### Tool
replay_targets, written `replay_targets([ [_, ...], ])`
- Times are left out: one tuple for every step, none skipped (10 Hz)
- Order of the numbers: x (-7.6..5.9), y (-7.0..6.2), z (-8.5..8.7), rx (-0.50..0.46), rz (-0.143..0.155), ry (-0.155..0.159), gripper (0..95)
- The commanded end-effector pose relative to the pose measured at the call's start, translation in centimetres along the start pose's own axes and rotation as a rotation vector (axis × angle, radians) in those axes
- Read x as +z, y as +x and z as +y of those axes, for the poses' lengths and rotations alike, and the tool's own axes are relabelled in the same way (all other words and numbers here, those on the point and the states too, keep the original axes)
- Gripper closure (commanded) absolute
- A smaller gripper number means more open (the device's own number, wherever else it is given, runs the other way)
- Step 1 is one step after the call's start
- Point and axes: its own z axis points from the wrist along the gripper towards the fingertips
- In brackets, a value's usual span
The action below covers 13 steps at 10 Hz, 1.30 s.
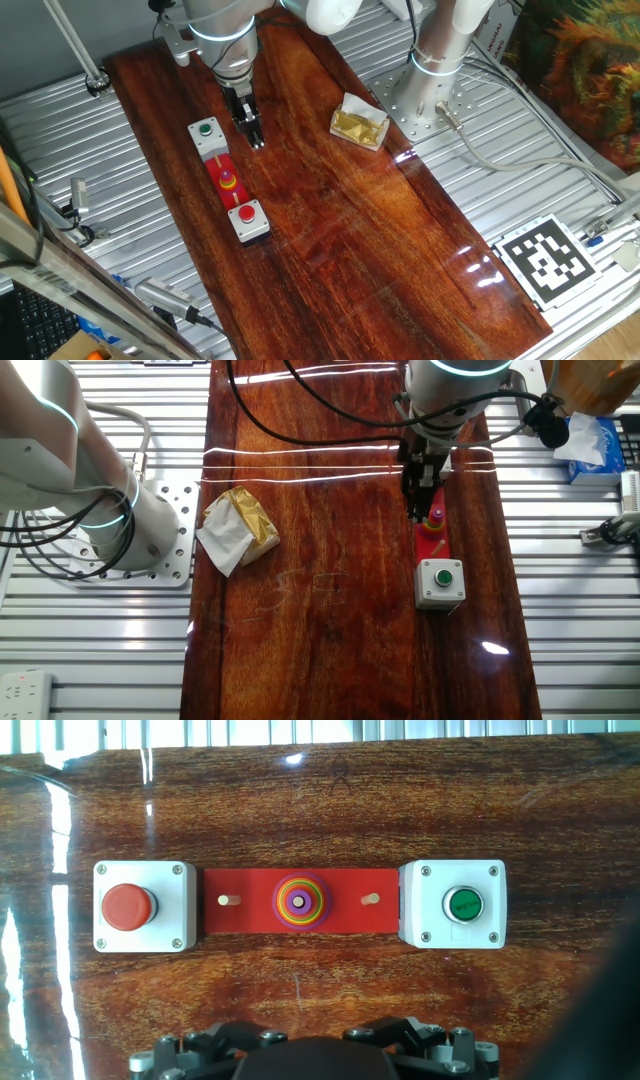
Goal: Take out one Hanoi block and throw it aside
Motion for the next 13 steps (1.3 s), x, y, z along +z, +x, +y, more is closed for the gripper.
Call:
replay_targets([
  [0.0,0.0,0.0,0.000,0.000,0.000,0.0],
  [0.0,0.0,0.0,-0.166,-0.026,0.200,95.0],
  [-0.3,0.1,0.1,-0.112,-0.031,0.109,95.0],
  [-0.6,0.0,0.2,-0.113,-0.021,0.117,95.0],
  [-1.2,-0.3,0.4,-0.109,0.003,0.124,95.0],
  [-1.6,-0.7,0.6,-0.110,0.030,0.122,95.0],
  [-1.8,-0.9,0.6,-0.111,0.041,0.120,95.0],
  [-1.8,-1.0,0.7,-0.120,0.042,0.122,95.0],
  [-1.8,-1.1,0.7,-0.122,0.043,0.119,95.0],
  [-1.8,-1.1,0.7,-0.117,0.042,0.117,95.0],
  [-1.8,-1.1,0.7,-0.110,0.039,0.116,95.0],
  [-1.8,-1.1,0.7,-0.079,0.033,0.095,95.0],
  [-1.8,-1.1,0.6,-0.037,0.029,0.062,95.0],
])
